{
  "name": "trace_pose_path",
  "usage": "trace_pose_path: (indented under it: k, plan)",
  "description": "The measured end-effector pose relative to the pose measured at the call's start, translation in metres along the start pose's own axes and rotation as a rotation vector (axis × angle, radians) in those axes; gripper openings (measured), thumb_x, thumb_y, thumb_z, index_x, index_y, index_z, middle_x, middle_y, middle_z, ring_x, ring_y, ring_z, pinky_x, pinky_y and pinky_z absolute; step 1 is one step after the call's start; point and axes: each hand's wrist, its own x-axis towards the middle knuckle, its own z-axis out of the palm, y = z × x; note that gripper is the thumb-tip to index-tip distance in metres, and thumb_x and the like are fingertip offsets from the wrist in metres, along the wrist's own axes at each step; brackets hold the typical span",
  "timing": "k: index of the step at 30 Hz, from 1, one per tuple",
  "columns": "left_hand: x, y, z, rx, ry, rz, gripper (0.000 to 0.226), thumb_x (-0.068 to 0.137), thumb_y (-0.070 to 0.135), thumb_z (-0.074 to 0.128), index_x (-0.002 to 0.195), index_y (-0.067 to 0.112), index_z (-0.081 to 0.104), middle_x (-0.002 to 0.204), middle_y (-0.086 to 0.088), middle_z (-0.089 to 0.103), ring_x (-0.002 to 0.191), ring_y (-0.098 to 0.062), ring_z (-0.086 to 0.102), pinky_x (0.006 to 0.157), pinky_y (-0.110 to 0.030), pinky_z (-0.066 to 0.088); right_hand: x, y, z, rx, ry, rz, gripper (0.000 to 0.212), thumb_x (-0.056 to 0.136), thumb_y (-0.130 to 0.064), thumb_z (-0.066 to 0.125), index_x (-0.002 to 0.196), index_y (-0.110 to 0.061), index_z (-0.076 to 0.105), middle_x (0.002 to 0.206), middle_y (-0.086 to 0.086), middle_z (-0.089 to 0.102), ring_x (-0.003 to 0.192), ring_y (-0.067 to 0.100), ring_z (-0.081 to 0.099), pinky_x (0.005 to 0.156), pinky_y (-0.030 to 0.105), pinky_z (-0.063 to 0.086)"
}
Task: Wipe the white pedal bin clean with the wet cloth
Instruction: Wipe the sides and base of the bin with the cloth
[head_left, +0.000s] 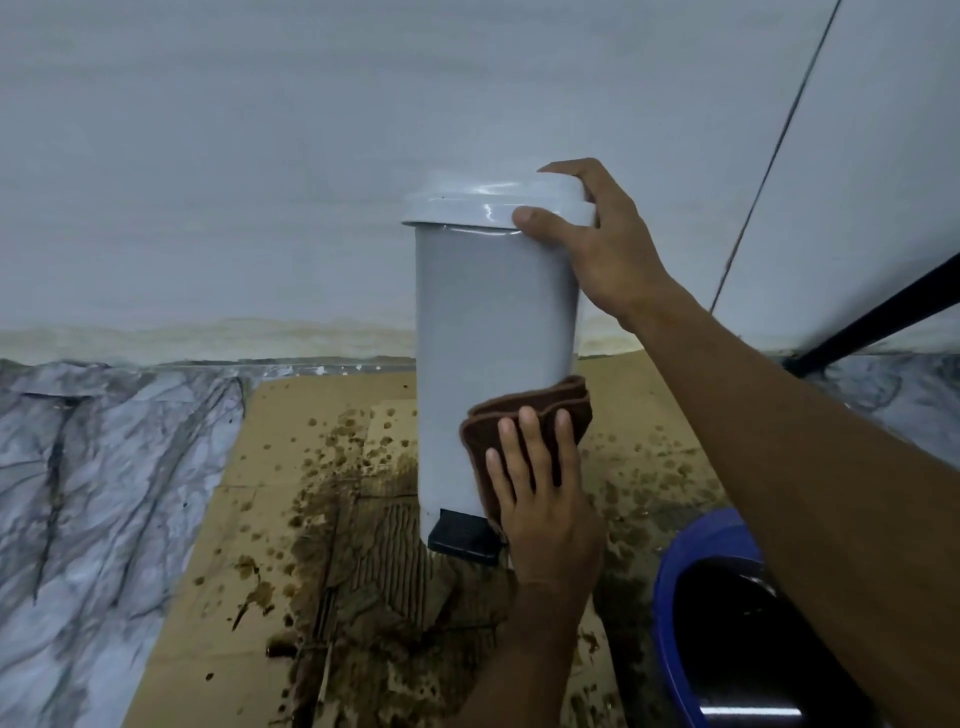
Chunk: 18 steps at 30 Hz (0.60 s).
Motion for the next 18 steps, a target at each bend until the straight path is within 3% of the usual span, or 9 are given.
trace_pose_path:
  k: [2,6,11,18]
  plan:
    - [-0.007,-0.002,0.001,0.026,-0.024,0.01,0.07,0.097,0.013,0.039,0.162,0.007,0.015,0.169,-0.022,0.001,0.155,-0.044,0.005,0.125,-0.059,0.006,-0.001,0.0,0.002,0.001,0.003,0.001,0.043,0.081,-0.036,0.078,0.117,-0.021,0.06,0.113,-0.009,0.063,0.096,0.002,0.061,0.081,0.018,0.052]
    - [-0.041,-0.026,0.005,0.204,-0.13,0.206,0.087,0.091,0.027,0.055,0.162,0.008,0.009,0.17,-0.016,-0.003,0.157,-0.035,-0.002,0.126,-0.053,-0.005,0.002,0.0,0.002,-0.014,-0.019,0.018,0.045,0.08,-0.041,0.078,0.118,-0.026,0.059,0.119,-0.008,0.063,0.103,0.005,0.061,0.078,0.014,0.05]
    - [-0.046,-0.047,0.002,0.274,-0.18,0.358,0.087,0.09,0.03,0.049,0.162,0.007,0.006,0.17,-0.015,-0.006,0.157,-0.032,-0.005,0.126,-0.051,-0.006,0.002,0.002,0.0,0.02,-0.006,0.037,0.047,0.075,-0.044,0.079,0.115,-0.029,0.06,0.123,-0.006,0.061,0.104,0.007,0.062,0.076,0.014,0.049]
    - [0.058,-0.003,-0.016,0.078,-0.037,0.199,0.084,0.09,0.013,0.047,0.162,0.009,0.004,0.169,-0.012,-0.003,0.157,-0.034,-0.002,0.127,-0.054,0.0,0.003,0.0,-0.001,0.023,-0.002,0.053,0.044,0.079,-0.036,0.079,0.117,-0.026,0.06,0.118,-0.008,0.062,0.095,0.001,0.061,0.075,0.012,0.049]
